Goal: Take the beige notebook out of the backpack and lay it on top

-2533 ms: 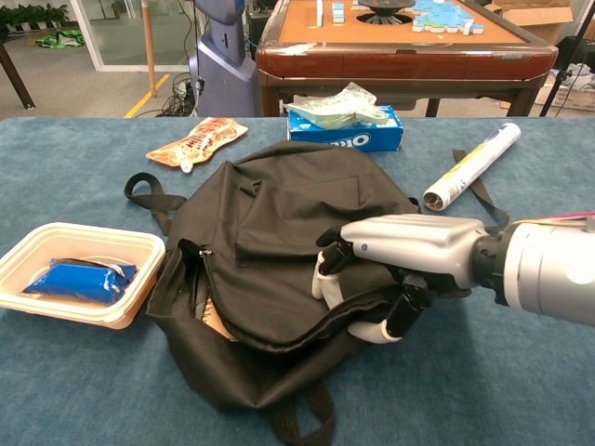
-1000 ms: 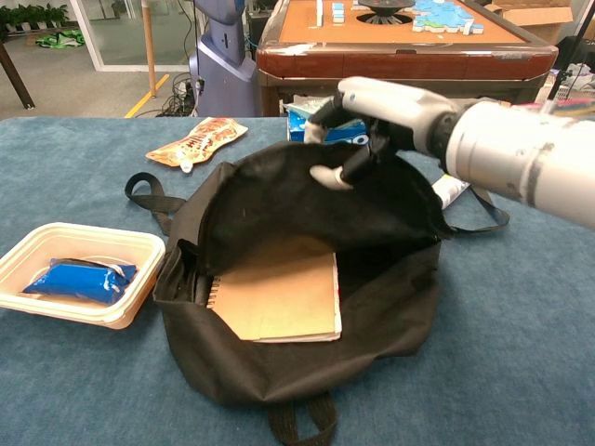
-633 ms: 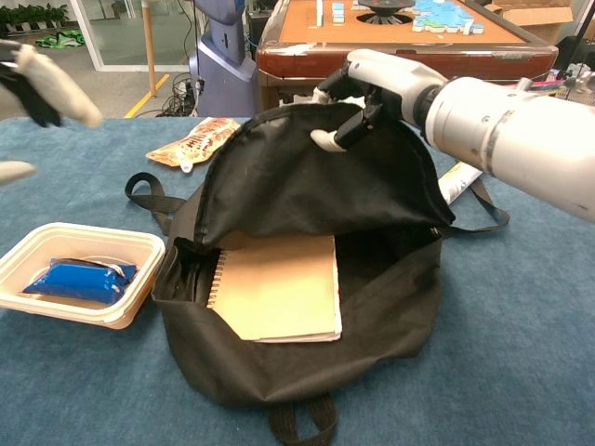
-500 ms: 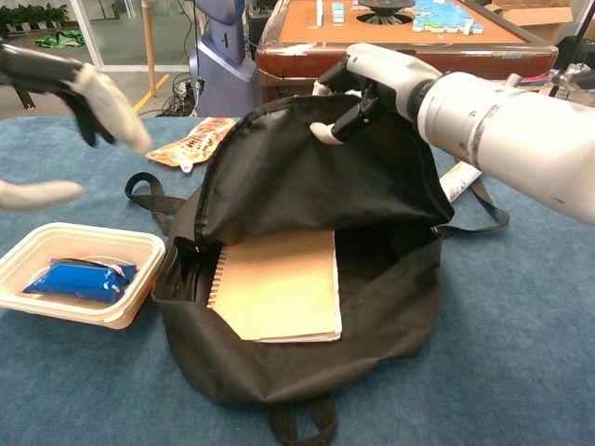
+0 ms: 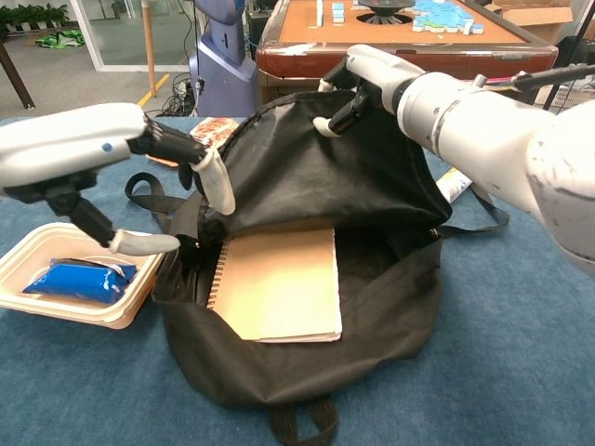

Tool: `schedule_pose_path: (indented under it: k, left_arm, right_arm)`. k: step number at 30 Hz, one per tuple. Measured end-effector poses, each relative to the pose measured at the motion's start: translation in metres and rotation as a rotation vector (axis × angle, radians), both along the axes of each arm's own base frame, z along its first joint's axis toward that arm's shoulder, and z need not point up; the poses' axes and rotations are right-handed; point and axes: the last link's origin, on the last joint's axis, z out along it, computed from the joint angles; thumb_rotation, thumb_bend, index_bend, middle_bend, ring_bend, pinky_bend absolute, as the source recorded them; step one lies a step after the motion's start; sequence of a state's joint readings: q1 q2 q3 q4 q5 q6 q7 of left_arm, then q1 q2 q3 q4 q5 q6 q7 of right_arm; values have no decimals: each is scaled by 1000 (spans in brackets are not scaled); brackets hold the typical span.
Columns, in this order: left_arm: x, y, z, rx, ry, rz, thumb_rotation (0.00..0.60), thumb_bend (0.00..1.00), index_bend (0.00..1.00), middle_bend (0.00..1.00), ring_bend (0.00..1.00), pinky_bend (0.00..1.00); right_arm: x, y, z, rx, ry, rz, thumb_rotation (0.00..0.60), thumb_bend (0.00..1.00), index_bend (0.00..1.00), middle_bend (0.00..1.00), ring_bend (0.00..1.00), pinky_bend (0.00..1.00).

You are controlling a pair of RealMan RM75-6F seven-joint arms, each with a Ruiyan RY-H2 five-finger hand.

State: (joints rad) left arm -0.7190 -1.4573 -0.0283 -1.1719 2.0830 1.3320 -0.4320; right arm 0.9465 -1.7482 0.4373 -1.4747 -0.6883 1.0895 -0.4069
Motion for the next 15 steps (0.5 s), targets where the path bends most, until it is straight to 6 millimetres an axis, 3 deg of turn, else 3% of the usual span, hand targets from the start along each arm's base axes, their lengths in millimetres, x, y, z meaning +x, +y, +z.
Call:
schedule_pose_path:
  k: [5,15]
  left_arm:
    - [-12,18,-12,51,69,-55,600,260,338,373,368,351]
    - [-34,39,-39,133,213,-169,600,260,133,93,135,205]
  right_arm:
    - [3,-6,-2,-2,11,-21,600,624,647,371,103,40]
    - [3,-11,-7,-5,35,-43,600,624,647,367,103,40]
